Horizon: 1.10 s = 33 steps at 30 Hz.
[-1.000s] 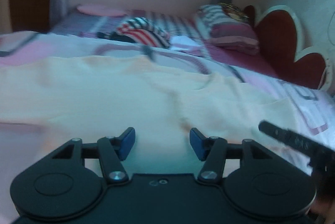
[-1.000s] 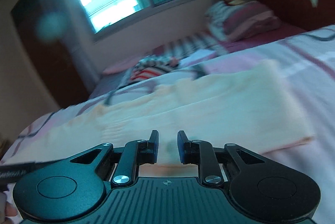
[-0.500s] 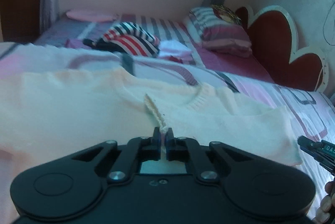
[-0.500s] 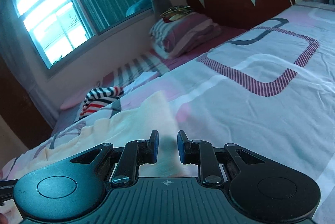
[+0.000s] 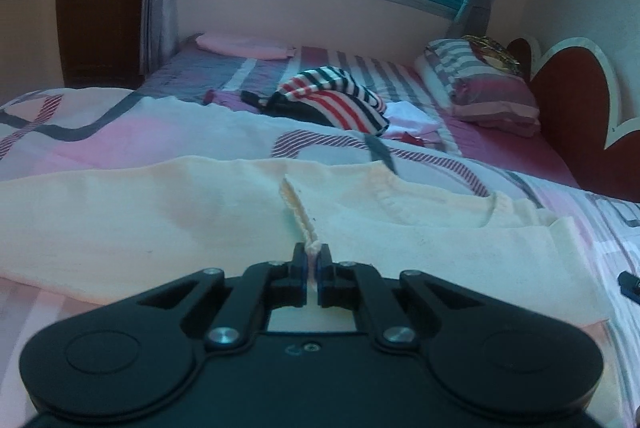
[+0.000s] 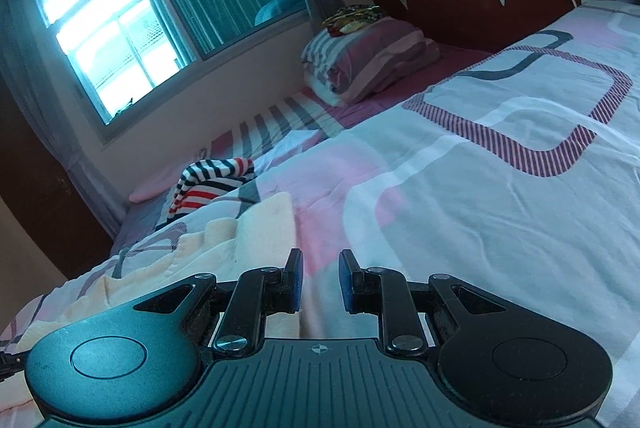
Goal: Fold small clothes
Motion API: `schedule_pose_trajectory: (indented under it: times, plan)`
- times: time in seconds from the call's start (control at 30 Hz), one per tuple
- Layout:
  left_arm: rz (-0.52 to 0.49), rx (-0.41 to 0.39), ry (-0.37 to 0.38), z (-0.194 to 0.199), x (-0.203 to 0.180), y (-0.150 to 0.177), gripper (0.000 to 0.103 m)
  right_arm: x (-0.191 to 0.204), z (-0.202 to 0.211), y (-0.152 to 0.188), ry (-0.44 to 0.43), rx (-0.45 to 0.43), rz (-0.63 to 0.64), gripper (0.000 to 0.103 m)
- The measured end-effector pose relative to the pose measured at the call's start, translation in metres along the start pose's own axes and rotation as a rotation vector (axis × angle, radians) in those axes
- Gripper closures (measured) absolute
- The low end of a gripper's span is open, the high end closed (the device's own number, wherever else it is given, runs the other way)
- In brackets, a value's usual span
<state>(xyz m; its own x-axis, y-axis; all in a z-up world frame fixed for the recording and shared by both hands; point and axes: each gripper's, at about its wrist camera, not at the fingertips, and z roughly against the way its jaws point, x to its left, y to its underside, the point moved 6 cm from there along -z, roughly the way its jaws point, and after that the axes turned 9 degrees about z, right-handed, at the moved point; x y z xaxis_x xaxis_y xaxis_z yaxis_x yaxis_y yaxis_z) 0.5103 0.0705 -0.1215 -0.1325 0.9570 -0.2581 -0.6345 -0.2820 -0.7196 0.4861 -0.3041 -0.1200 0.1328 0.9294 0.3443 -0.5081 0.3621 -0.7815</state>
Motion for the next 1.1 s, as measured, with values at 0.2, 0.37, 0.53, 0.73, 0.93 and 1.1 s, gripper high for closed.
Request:
schedule_pose_trajectory:
  times: [0.2, 0.37, 0.53, 0.73, 0.93, 1.1]
  plan:
    - [-0.009, 0.015, -0.018, -0.005, 0.008, 0.009, 0.100, 0.016, 0.000, 0.002, -0.053, 0.006, 0.068, 0.102]
    - [-0.010, 0.038, -0.035, -0.015, 0.013, 0.018, 0.100, 0.029, -0.011, 0.018, -0.075, 0.076, 0.159, 0.103]
    - [-0.092, -0.007, -0.155, -0.013, 0.017, 0.022, 0.075, 0.019, -0.022, 0.029, -0.022, 0.133, 0.185, 0.103]
    - [-0.161, -0.069, -0.049, 0.007, -0.030, 0.021, 0.079, 0.057, -0.015, 0.023, -0.135, 0.068, 0.238, 0.103]
    - [-0.200, 0.036, 0.092, -0.017, -0.091, 0.051, 0.077, 0.127, -0.025, 0.057, -0.283, 0.157, 0.341, 0.103]
    - [-0.158, 0.030, 0.038, -0.015, -0.050, 0.053, 0.079, 0.084, -0.024, 0.055, -0.129, 0.155, 0.376, 0.103]
